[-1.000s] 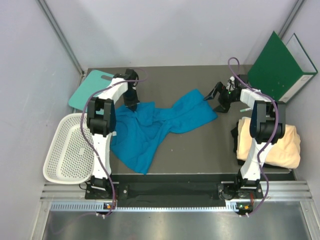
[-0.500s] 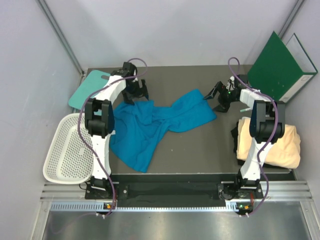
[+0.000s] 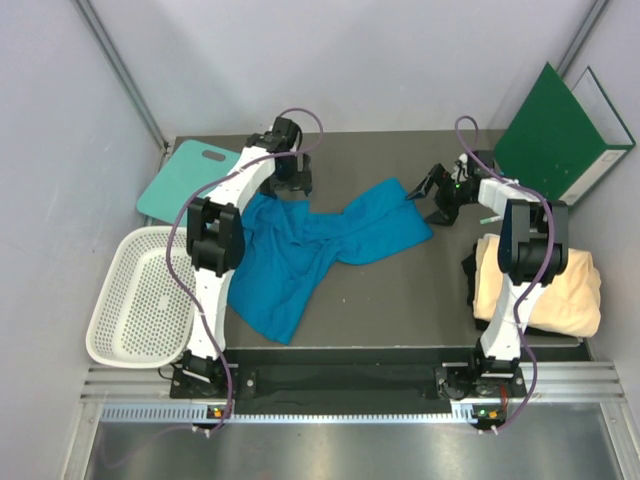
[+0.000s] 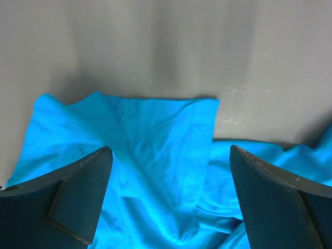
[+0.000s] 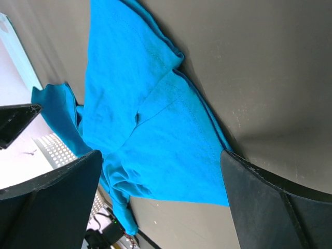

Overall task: Fold and stack the t-shirts
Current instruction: Flatten out the tshirt

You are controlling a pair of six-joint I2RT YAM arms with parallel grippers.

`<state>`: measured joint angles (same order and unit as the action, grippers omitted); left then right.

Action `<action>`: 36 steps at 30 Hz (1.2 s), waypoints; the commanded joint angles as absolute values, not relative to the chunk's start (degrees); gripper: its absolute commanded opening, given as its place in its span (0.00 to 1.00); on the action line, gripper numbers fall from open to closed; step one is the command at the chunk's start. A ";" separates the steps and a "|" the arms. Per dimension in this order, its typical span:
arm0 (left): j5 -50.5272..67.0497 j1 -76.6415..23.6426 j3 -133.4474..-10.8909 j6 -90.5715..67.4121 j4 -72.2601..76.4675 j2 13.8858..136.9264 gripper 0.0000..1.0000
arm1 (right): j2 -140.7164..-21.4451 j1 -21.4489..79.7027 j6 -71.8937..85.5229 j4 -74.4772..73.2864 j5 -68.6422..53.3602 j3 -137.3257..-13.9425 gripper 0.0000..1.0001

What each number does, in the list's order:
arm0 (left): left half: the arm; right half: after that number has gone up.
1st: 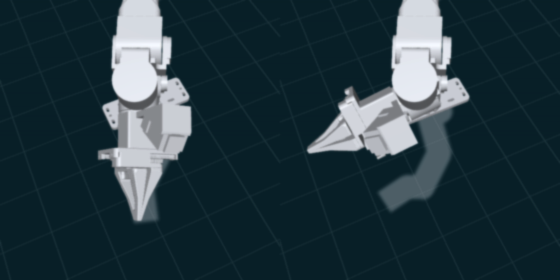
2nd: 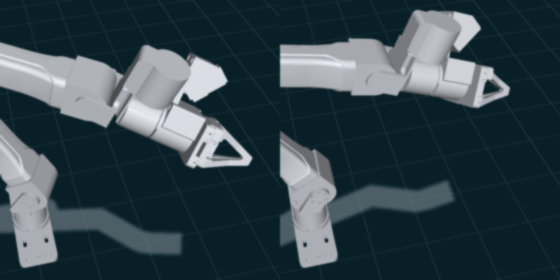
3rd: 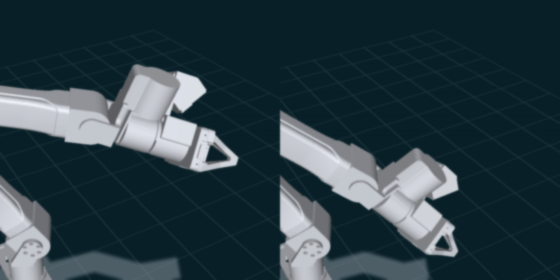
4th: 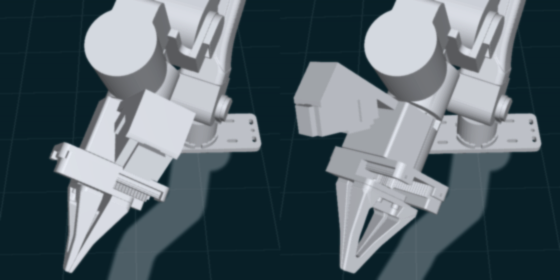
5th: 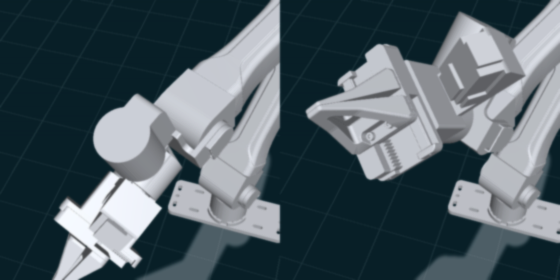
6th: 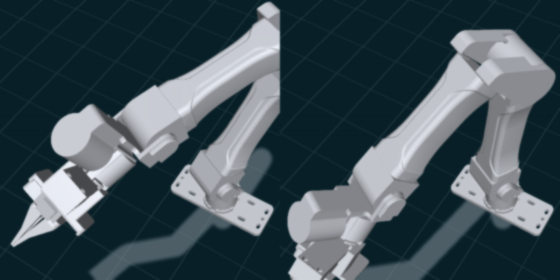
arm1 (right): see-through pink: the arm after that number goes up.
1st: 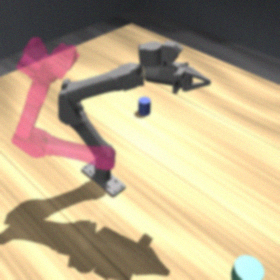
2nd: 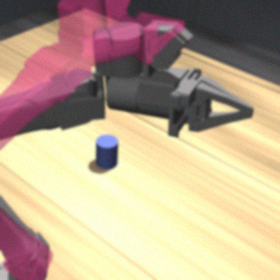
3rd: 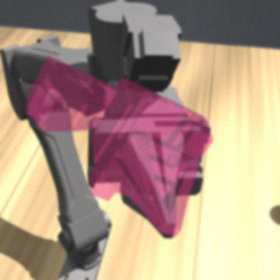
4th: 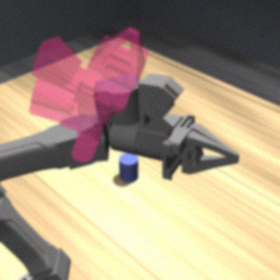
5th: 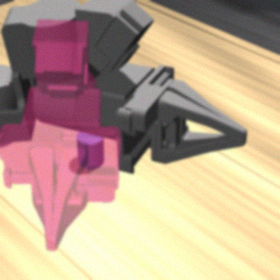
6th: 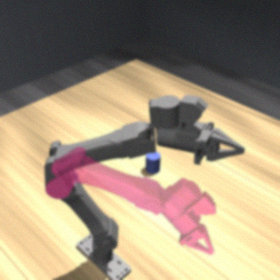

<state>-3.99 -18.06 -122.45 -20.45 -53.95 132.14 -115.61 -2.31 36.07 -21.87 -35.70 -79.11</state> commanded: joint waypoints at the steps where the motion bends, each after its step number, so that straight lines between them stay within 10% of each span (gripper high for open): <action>1: -10.45 -18.63 -120.59 -18.90 -51.95 124.29 0.99 | -115.40 -1.67 36.65 -18.99 -36.12 -78.40 0.96; 28: -10.28 -22.76 -124.19 -16.88 -51.77 136.32 0.98 | -115.49 -0.88 36.65 -18.98 -36.21 -78.75 0.97; 36: -14.85 -24.34 -124.10 -15.47 -55.10 140.00 0.61 | -117.68 -0.88 37.70 -18.20 -37.52 -81.03 0.98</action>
